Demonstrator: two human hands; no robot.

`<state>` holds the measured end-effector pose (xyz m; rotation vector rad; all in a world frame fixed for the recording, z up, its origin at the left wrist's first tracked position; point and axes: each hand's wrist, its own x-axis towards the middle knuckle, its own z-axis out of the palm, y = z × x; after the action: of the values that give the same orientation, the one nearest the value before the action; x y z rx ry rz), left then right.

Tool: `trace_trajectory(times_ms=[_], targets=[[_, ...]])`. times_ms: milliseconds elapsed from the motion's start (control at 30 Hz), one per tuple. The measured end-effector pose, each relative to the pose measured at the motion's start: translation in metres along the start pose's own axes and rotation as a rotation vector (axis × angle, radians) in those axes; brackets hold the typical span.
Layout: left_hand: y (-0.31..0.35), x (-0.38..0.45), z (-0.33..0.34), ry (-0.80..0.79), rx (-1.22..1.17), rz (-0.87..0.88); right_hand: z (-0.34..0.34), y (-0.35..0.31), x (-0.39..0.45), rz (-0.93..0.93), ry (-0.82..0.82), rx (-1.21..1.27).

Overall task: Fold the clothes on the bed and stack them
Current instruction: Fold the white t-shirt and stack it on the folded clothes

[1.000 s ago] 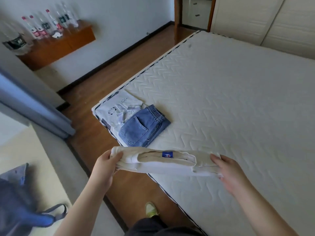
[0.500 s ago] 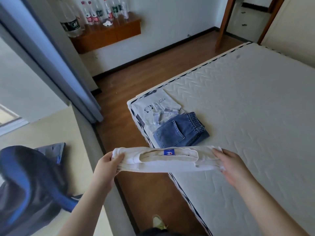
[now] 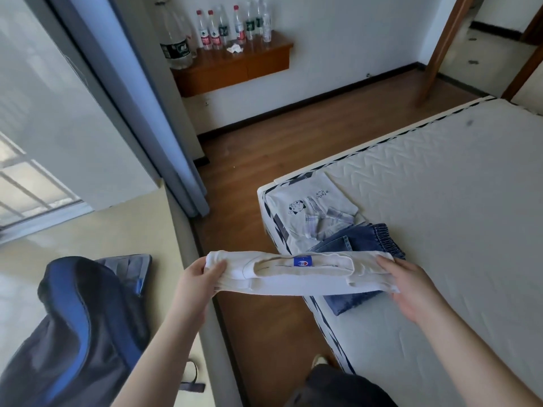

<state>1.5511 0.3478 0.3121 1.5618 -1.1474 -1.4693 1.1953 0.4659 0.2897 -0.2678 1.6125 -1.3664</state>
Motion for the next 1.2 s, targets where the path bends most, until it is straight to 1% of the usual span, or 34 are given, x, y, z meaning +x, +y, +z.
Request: trace_trajectory(times_ms=[167, 267, 367, 467, 600, 767, 900, 1000, 1067, 1200], targets=[[0.013, 0.056, 0.005, 0.010, 0.002, -0.014, 0.032, -0.014, 0.061, 0.039, 0.031, -0.031], [0.025, 0.096, 0.007, 0.026, 0.002, -0.020, 0.055, -0.026, 0.102, 0.040, 0.015, -0.062], [0.041, 0.132, 0.004, 0.037, 0.023, -0.034, 0.077, -0.039, 0.137, 0.040, -0.002, -0.128], [0.059, 0.164, 0.000, 0.045, 0.024, -0.044, 0.101, -0.055, 0.166, -0.021, -0.061, -0.259], [0.084, 0.201, -0.005, 0.051, 0.021, -0.013, 0.136, -0.082, 0.199, 0.034, -0.056, -0.177], [0.102, 0.249, -0.011, 0.069, 0.042, 0.037, 0.173, -0.107, 0.233, 0.024, -0.050, -0.163], [0.118, 0.313, -0.020, 0.026, 0.057, 0.037, 0.209, -0.121, 0.258, 0.017, -0.004, -0.164], [0.127, 0.372, -0.022, -0.023, 0.039, 0.024, 0.237, -0.135, 0.272, -0.035, 0.018, -0.205], [0.134, 0.413, -0.023, -0.080, 0.048, 0.017, 0.254, -0.141, 0.281, -0.068, 0.069, -0.221], [0.162, 0.478, -0.021, -0.204, 0.109, 0.045, 0.284, -0.151, 0.298, -0.025, 0.179, -0.117]])
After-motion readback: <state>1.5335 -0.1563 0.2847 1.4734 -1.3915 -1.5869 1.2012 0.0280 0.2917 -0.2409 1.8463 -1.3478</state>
